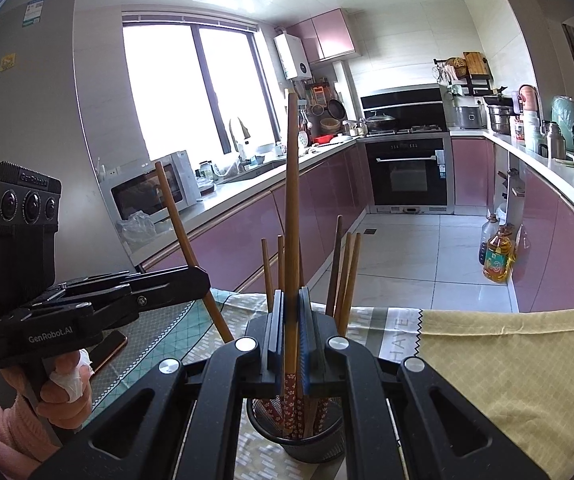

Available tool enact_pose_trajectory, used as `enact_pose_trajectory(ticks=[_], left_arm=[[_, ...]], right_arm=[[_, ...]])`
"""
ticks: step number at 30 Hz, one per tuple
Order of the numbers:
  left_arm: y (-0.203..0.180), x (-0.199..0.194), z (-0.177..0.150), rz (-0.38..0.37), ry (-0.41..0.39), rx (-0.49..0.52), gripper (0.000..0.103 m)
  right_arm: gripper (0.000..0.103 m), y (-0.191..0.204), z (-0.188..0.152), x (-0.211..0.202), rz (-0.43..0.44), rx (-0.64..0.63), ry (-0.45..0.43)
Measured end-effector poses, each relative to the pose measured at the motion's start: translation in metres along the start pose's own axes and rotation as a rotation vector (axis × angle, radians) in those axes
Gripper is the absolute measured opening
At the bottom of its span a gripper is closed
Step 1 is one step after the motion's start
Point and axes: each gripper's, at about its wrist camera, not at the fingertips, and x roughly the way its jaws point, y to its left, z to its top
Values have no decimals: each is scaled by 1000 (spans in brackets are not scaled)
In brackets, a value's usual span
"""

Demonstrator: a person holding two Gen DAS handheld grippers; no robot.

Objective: Organize utensils
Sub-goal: 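Lower the chopstick into the mesh cup with the right gripper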

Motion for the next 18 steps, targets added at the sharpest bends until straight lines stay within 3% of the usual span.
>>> enact_pose_trajectory(ticks=[18], left_arm=[[7, 14, 0, 0, 44, -13, 7]], right_arm=[[6, -6, -5, 9, -18, 11, 39]])
